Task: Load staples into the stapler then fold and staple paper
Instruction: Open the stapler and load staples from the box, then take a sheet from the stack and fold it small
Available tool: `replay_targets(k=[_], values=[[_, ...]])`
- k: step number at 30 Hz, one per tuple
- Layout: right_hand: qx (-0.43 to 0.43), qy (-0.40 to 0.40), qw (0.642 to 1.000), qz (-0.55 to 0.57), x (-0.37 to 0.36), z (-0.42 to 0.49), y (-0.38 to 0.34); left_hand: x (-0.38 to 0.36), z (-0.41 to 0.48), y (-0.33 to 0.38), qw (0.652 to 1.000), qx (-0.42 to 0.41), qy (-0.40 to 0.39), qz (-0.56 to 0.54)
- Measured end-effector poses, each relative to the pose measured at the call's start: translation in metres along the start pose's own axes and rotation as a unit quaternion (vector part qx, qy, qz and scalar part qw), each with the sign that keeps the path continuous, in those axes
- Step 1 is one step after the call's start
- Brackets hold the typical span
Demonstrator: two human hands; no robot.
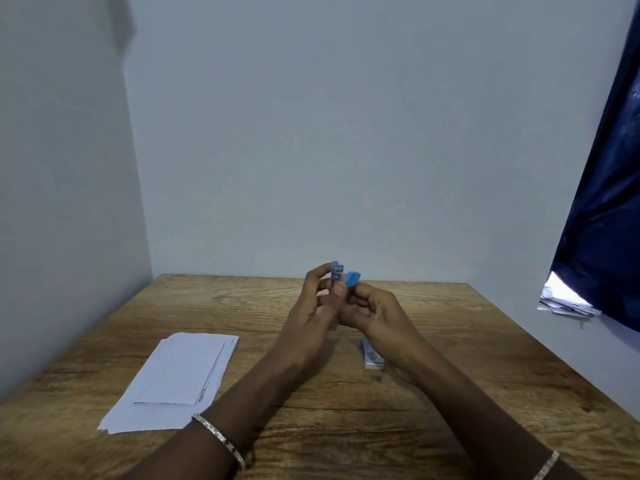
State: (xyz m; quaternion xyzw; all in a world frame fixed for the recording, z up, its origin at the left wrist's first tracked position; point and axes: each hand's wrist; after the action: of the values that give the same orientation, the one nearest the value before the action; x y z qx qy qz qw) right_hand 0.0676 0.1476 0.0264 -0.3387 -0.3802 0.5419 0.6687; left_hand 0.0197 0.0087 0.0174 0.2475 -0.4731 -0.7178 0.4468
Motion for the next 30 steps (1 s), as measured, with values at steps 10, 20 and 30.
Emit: replay_targets(k=[10, 20, 30], values=[[-0.209, 0.048, 0.975, 0.051, 0.007, -0.001, -0.007, 0.02, 0.01, -0.005, 0.983, 0.083, 0.156, 0.055], [-0.226, 0.059, 0.944, -0.232, -0.017, -0.009, -0.004, 0.028, 0.013, -0.011, 0.971, 0.066, 0.184, 0.139], [-0.123, 0.017, 0.883, -0.452, -0.033, -0.014, -0.007, 0.026, 0.01, -0.007, 0.967, 0.068, 0.17, 0.176]])
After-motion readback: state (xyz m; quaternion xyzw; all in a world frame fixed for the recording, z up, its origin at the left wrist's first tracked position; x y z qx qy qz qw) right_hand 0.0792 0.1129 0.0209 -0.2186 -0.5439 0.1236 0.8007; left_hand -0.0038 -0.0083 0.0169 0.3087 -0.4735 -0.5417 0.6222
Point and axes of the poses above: each hand's wrist, its own z-axis towards the middle knuckle, its own x-axis out of the back of the hand, y = z × x, and after that the axes turned 5 degrees about x, right-handed
